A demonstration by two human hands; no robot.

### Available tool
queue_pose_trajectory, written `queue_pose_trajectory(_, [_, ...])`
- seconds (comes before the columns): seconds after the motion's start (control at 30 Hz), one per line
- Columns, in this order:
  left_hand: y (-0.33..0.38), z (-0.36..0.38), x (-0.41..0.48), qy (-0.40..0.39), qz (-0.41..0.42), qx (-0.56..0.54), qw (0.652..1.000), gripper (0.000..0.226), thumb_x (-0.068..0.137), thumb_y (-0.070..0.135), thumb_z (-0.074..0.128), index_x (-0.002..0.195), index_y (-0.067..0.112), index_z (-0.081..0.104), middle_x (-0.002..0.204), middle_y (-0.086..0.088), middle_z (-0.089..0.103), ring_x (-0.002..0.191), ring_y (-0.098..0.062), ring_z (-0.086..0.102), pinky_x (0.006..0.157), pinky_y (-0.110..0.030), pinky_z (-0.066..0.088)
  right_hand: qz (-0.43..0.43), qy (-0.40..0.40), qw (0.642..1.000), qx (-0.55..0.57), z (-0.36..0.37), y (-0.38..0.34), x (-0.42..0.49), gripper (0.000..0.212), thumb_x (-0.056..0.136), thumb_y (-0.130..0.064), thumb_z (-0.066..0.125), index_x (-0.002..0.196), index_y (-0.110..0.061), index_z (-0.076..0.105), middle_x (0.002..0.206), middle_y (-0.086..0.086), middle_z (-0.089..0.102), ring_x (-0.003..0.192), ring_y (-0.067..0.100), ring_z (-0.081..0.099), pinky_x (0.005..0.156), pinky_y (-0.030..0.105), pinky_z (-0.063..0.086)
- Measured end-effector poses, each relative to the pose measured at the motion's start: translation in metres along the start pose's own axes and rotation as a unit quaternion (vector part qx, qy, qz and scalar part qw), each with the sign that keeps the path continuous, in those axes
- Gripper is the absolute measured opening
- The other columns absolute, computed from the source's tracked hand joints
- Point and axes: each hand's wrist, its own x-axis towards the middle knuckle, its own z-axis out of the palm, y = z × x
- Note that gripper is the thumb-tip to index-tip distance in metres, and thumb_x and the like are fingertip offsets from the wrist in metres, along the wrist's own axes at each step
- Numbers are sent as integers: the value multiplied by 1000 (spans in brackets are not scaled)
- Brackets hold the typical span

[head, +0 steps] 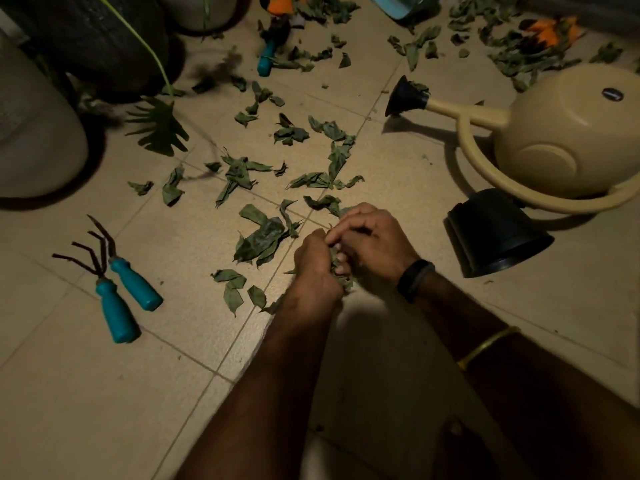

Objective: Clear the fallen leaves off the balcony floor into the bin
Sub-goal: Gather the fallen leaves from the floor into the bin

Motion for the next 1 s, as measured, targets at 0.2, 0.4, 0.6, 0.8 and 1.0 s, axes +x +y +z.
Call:
queue_pose_trajectory(0.2, [9,-13,16,-20,-31,-53,998,31,99,37,45,74,19,42,60,2,37,35,-11,28,39,-24,17,5,119,934,-338,-13,44,53,40,94,-4,57,121,-30,69,134,3,58,118,24,55,99,38,50])
queue_pose_trajectory(0.4, [13,-13,12,-4,-33,-58,998,33,99,41,48,75,18,45,60,2,40,36,-12,31,41,-24,19,-54,23,863,-502,-8,64,47,25,101,-18,50,113,-21,72,103,7,64,93,27,59,76,37,54])
queue_pose_trajectory(0.6, [14,-11,7,0,-14,-32,999,32,100,36,46,73,18,48,57,0,42,36,-12,30,38,-21,22,99,100,989,42,-11,34,29,13,85,-1,73,90,-13,76,88,2,74,77,14,71,64,23,58])
queue_pose_trajectory(0.8, [16,4,-9,-15,2,-25,1000,37,99,38,46,100,8,67,78,-14,69,57,-22,65,54,-24,52,75,104,989,69,18,4,0,13,84,0,74,86,-13,75,74,2,73,64,14,69,55,25,58])
queue_pose_trajectory(1.0, [15,-3,-7,53,30,-10,998,20,92,19,51,76,13,61,65,-7,57,50,-20,51,49,-24,42,65,-31,992,108,10,3,4,19,89,8,61,88,-3,77,94,6,75,73,9,70,63,23,56])
